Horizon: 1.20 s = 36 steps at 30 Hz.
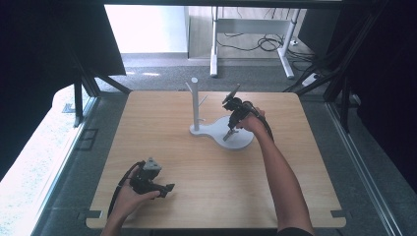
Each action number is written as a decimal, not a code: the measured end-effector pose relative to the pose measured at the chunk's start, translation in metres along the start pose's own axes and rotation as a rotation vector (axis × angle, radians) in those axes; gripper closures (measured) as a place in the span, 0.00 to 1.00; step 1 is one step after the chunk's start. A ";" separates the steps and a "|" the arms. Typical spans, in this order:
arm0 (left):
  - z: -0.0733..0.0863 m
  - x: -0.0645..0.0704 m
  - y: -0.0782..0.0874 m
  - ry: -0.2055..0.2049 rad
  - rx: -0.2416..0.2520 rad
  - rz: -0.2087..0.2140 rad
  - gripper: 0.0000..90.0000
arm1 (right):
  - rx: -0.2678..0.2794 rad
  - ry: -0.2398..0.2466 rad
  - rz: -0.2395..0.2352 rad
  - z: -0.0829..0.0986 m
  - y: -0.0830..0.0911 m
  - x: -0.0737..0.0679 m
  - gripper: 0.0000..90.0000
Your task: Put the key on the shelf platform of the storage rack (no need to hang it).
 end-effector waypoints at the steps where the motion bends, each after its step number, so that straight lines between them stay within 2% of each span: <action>1: 0.000 0.000 0.000 0.002 0.003 0.001 0.22 | 0.002 -0.005 -0.001 0.000 -0.001 0.000 1.00; 7: 0.000 0.001 0.000 0.002 0.002 0.000 0.22 | -0.004 -0.030 0.033 0.004 -0.010 0.007 1.00; 11: 0.000 0.000 -0.001 -0.003 0.001 -0.001 0.22 | 0.011 -0.045 0.033 0.004 -0.012 0.010 0.99; 20: 0.000 0.001 -0.001 -0.009 -0.001 0.001 0.22 | 0.006 -0.041 0.036 0.007 -0.017 0.009 0.96; 23: 0.000 0.001 -0.002 -0.006 -0.004 0.000 0.22 | 0.007 -0.034 0.037 0.007 -0.018 0.008 0.91; 29: 0.001 0.001 -0.002 0.001 -0.007 0.000 0.22 | 0.029 -0.013 0.082 0.004 -0.011 0.007 0.77; 32: 0.000 0.002 -0.002 0.000 -0.005 0.000 0.22 | 0.044 -0.002 0.089 0.004 -0.007 0.003 0.70; 36: 0.000 0.002 -0.002 -0.018 -0.008 -0.001 0.22 | 0.070 0.003 0.093 0.004 -0.001 -0.002 0.64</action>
Point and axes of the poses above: each handheld gripper's, and its own axes: y roughly backward along the jaws, z roughly out of its underside, x roughly to its right, the point moved 5 cm from there along -y, roughly forward along the jaws, and after that the axes turned 13 degrees about y, right-handed, at the moved point
